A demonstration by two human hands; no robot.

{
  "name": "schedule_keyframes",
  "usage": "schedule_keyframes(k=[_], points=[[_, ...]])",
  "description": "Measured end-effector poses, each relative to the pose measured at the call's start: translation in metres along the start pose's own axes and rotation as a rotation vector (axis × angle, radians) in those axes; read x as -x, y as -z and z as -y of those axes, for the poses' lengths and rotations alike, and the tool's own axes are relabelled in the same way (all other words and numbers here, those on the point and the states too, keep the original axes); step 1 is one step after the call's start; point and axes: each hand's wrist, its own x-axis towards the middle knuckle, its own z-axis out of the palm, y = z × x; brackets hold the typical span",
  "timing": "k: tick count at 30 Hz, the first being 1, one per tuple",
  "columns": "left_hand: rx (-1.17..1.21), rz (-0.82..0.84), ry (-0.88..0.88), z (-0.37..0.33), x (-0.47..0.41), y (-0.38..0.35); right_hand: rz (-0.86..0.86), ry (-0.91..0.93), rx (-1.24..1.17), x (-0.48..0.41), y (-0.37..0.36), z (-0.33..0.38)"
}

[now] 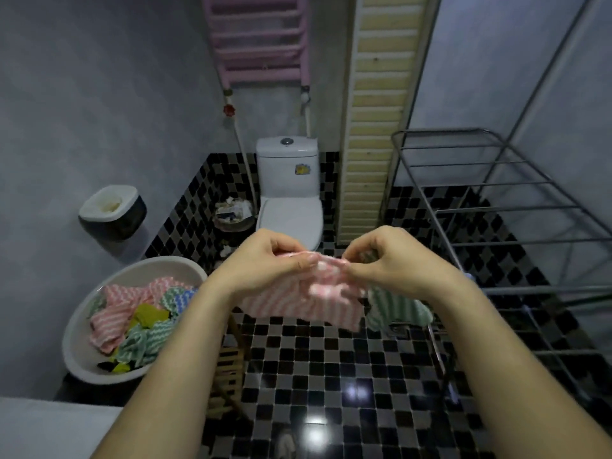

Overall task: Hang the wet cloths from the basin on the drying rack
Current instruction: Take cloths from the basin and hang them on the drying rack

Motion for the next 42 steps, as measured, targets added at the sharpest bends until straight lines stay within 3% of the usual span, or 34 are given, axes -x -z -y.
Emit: schedule_keyframes(k=[3, 6, 10, 12, 16, 18, 23, 26, 33, 38, 42], points=[[-0.009, -0.054, -0.007, -0.002, -0.009, -0.004, -0.053, -0.037, 0.073, 0.004, 0.006, -0.006], [0.013, -0.124, -0.050, -0.002, -0.020, -0.001, -0.070, -0.044, -0.100, 0.004, 0.009, -0.010], [0.457, -0.110, -0.039, -0.007, -0.036, -0.008, -0.077, -0.090, -0.496, -0.002, 0.006, -0.015], [0.582, -0.055, 0.002, -0.009, -0.046, -0.011, -0.101, -0.117, -0.561, -0.010, 0.003, -0.016], [0.318, -0.022, -0.043, -0.007, -0.066, -0.017, -0.170, -0.114, -0.477, -0.015, 0.009, -0.013], [0.302, 0.042, -0.087, -0.007, -0.077, -0.022, -0.178, -0.138, -0.472, -0.014, 0.017, -0.014], [0.223, 0.367, -0.112, -0.026, -0.099, -0.042, -0.168, -0.134, -0.329, -0.002, 0.040, -0.018], [0.180, 0.381, -0.175, -0.038, -0.110, -0.054, -0.228, -0.179, -0.180, 0.003, 0.050, -0.028], [0.121, 0.328, -0.370, -0.068, -0.142, -0.090, -0.261, -0.244, -0.105, 0.027, 0.081, -0.083], [0.175, 0.270, -0.376, -0.090, -0.179, -0.137, -0.336, -0.364, -0.270, 0.074, 0.134, -0.163], [0.188, 0.388, -0.287, -0.095, -0.201, -0.182, -0.460, -0.422, -0.528, 0.110, 0.162, -0.220]])
